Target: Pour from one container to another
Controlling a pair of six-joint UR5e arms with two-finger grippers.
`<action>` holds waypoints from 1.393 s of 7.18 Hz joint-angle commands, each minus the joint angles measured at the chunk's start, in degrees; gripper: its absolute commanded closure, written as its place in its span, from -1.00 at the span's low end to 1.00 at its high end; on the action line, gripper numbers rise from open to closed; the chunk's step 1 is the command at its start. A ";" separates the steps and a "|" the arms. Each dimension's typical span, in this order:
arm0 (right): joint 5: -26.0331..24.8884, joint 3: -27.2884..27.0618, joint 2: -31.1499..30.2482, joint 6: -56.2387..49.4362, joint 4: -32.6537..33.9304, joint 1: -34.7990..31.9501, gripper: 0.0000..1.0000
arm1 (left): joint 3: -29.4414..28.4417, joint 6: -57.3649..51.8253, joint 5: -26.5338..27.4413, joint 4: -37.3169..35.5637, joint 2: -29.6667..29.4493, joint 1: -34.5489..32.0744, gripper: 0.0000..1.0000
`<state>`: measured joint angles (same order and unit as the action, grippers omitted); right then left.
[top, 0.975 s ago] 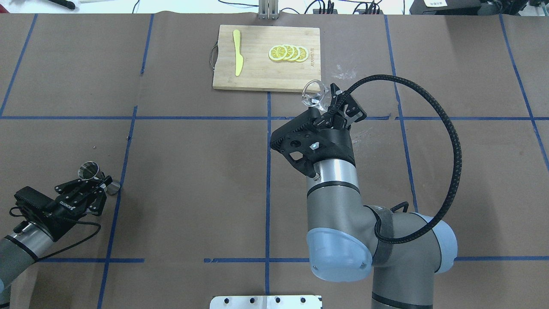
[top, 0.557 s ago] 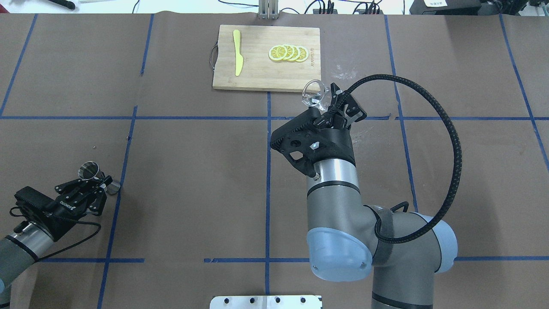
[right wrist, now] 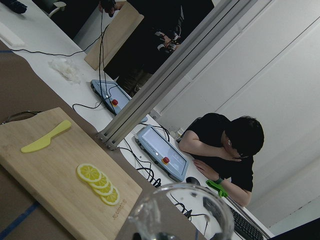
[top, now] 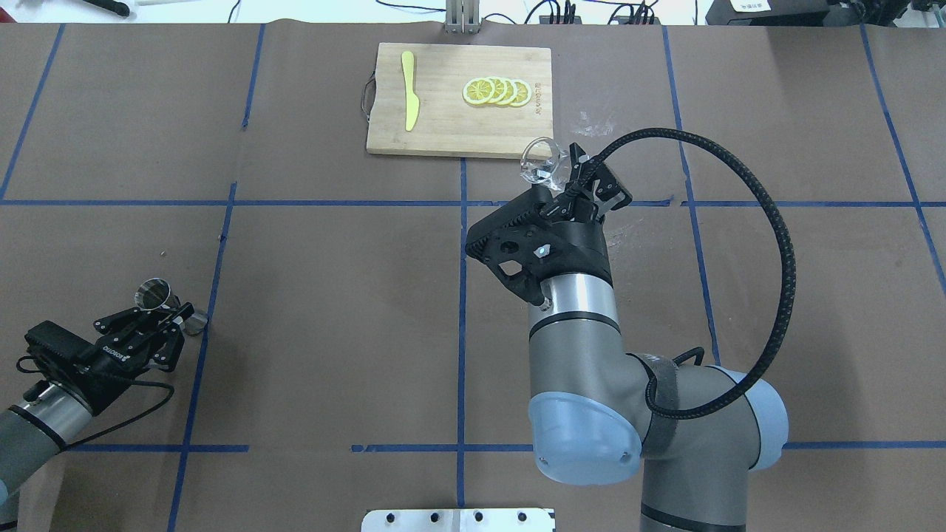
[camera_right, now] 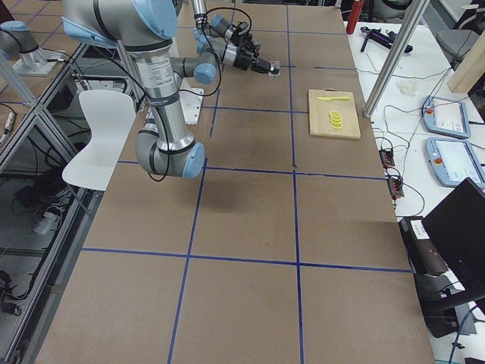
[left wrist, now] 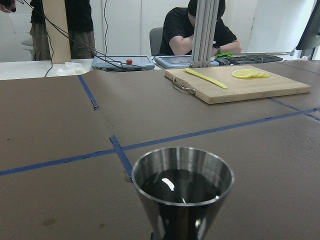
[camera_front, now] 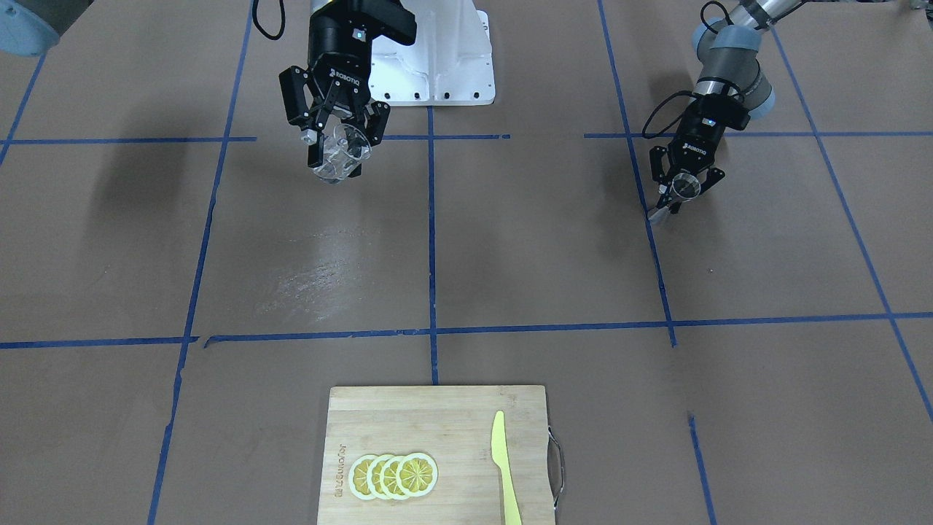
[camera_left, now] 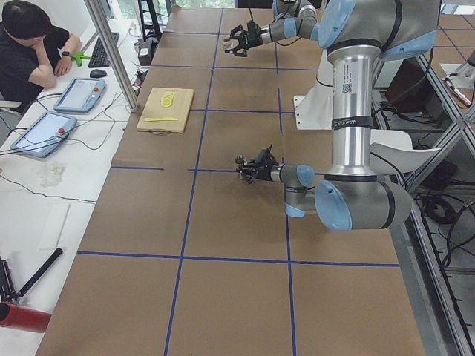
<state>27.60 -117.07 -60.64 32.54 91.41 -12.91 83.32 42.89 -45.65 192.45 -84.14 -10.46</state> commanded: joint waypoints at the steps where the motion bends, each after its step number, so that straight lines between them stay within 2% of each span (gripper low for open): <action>1: 0.00 0.00 0.00 -0.02 0.00 -0.01 1.00 | 0.00 0.00 0.03 0.03 -0.06 0.00 0.21; 3: 0.00 0.00 0.09 0.07 0.00 -0.01 1.00 | 0.00 0.08 0.12 0.03 -0.15 0.00 0.13; 4: 0.00 -0.09 0.09 -0.02 0.00 -0.01 1.00 | 0.00 0.08 0.12 0.03 -0.15 0.00 -0.04; 5: 0.00 -0.09 0.00 -0.02 0.00 -0.01 1.00 | 0.09 0.00 0.12 0.03 -0.06 0.00 -0.44; 6: 0.00 -0.09 0.09 0.07 0.00 -0.01 1.00 | 0.26 0.00 0.12 0.12 -0.06 0.00 -0.93; 7: 0.00 -0.09 0.09 -0.02 0.00 0.07 1.00 | 0.61 0.17 0.47 0.38 -0.15 -0.09 -1.00; 9: 0.00 -0.09 0.00 -0.02 0.00 -0.01 1.00 | 1.31 0.08 3.19 0.99 -0.15 -0.17 -1.00; 10: 0.00 -0.09 0.09 -0.02 0.00 0.07 1.00 | 1.93 0.00 6.59 1.08 -0.41 -0.17 -1.00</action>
<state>27.60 -117.16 -60.59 32.52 91.41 -12.89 84.60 42.94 -41.99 193.36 -84.37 -10.58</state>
